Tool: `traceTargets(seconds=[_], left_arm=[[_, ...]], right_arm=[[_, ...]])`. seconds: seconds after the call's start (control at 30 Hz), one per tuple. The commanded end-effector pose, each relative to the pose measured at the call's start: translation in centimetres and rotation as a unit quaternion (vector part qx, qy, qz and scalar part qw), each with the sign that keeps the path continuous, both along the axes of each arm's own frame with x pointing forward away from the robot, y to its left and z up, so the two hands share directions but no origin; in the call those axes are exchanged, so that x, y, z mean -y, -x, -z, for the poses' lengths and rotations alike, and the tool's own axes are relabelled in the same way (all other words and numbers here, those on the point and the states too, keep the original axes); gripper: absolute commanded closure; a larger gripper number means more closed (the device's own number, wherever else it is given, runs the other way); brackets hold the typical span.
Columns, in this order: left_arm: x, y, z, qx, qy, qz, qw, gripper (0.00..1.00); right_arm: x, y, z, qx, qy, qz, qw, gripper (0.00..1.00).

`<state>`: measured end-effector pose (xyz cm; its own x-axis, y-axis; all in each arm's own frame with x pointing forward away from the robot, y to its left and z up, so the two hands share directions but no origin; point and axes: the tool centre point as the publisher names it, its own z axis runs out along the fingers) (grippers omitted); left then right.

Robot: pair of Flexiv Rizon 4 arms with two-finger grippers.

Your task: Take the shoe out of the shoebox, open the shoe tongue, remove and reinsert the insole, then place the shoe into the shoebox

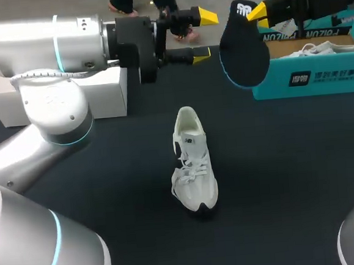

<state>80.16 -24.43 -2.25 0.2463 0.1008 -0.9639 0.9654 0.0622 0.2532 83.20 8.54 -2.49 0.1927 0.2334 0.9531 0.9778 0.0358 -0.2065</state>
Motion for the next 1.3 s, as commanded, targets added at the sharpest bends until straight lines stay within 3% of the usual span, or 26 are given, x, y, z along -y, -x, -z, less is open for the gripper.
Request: traceTargets(seconds=[0.03,0.13,0.17,0.2,0.23,0.3,0.77,0.8,0.83,0.87,1.03,1.2,1.3], left_arm=[[1.8,-0.8,0.5,0.007,0.017,0.003,1.000,0.00],[2.3,-0.9,0.6,0.012,0.038,0.009,0.999,0.00],[2.5,-1.0,0.6,0.013,0.042,0.011,0.999,0.08],[2.6,-1.0,0.7,0.014,0.044,0.011,0.999,0.35],[2.7,-1.0,0.7,0.013,0.048,0.015,0.999,0.53],[2.7,-1.0,0.7,0.012,0.050,0.015,0.999,1.00],[2.7,-1.2,2.0,-0.006,0.057,0.014,0.998,1.00],[2.7,-1.1,2.0,-0.006,0.058,0.015,0.998,1.00],[2.7,-1.1,2.0,-0.007,0.061,0.015,0.998,1.00],[2.6,-1.0,2.1,-0.011,0.068,0.014,0.997,1.00],[1.6,-1.1,1.9,-0.015,0.082,0.008,0.997,1.00],[0.5,-1.7,1.8,-0.038,0.090,0.001,0.995,1.00],[0.0,-2.1,1.5,-0.052,0.084,0.001,0.995,1.00]], right_arm=[[-1.5,-1.9,0.6,-0.011,-0.008,-0.026,1.000,1.00],[-1.9,-2.0,0.6,-0.011,-0.008,-0.023,1.000,1.00],[-2.1,-2.0,0.6,-0.010,-0.008,-0.021,1.000,1.00],[-2.1,-2.0,0.6,-0.009,-0.008,-0.019,1.000,1.00],[-2.2,-2.1,0.6,-0.008,-0.008,-0.018,1.000,1.00],[-2.2,-2.1,0.6,-0.007,-0.007,-0.016,1.000,1.00],[-1.8,-1.8,0.3,0.001,-0.021,0.005,1.000,1.00],[-1.8,-1.8,0.3,0.002,-0.026,0.009,1.000,0.86],[-1.6,-1.7,0.1,0.006,-0.031,0.018,0.999,0.47],[-1.4,-1.7,-0.1,0.011,-0.035,0.025,0.999,0.00],[0.4,-0.4,-1.2,0.026,-0.049,0.048,0.997,0.00],[2.4,2.3,-1.5,0.039,-0.063,0.055,0.996,0.00],[3.3,3.9,-1.7,0.066,-0.069,0.049,0.994,0.00]])
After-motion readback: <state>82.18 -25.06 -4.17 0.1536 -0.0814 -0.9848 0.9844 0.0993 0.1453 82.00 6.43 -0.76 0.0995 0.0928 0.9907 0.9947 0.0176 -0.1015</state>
